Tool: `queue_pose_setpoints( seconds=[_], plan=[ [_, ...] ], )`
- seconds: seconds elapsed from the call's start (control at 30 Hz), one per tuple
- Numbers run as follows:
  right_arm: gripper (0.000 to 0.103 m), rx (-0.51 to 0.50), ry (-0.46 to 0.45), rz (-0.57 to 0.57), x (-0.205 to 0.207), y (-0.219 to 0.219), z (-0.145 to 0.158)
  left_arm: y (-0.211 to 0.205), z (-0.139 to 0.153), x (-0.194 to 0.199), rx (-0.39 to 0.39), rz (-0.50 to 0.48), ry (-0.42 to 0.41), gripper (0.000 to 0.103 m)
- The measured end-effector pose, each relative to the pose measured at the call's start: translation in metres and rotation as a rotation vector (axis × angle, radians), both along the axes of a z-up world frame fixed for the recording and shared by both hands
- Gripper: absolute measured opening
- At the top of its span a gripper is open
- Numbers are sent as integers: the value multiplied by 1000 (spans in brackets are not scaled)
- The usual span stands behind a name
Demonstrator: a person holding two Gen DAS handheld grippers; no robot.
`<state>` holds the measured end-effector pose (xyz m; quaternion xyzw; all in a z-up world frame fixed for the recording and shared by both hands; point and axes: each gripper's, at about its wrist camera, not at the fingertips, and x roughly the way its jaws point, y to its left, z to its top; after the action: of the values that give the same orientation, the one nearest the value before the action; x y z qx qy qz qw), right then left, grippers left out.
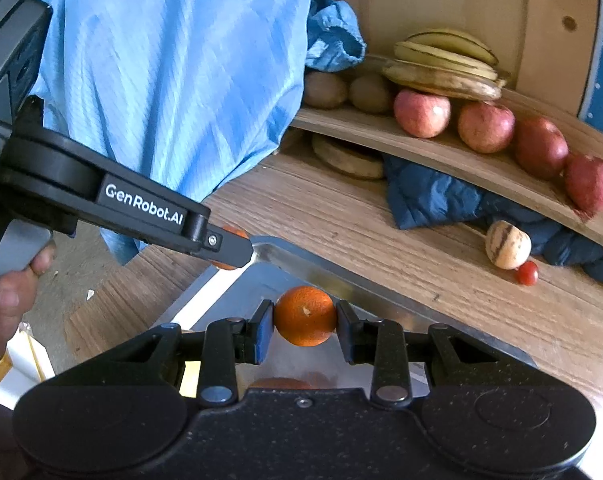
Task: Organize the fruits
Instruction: 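Carry the tangerine with the left tool while the right tool carries its tangerine over the tray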
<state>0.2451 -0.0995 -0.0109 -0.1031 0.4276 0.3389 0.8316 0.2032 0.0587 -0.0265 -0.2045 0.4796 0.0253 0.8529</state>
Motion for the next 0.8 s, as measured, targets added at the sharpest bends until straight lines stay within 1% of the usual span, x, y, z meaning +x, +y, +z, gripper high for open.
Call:
queue_pose_setpoints(
  seconds=[0.17, 0.33, 0.5, 0.8],
  plan=[
    [35, -13, 3, 17, 0, 9, -2, 8, -9, 1, -22, -2, 22, 31],
    [35, -32, 25, 18, -1, 14, -8, 11, -21, 5, -43, -11, 56, 31],
    [35, -47, 49, 23, 0, 17, -14, 11, -31, 10, -35, -35, 100, 31],
    [35, -65, 100, 24, 5, 24, -24, 14, -38, 20, -22, -68, 139, 31]
  ],
)
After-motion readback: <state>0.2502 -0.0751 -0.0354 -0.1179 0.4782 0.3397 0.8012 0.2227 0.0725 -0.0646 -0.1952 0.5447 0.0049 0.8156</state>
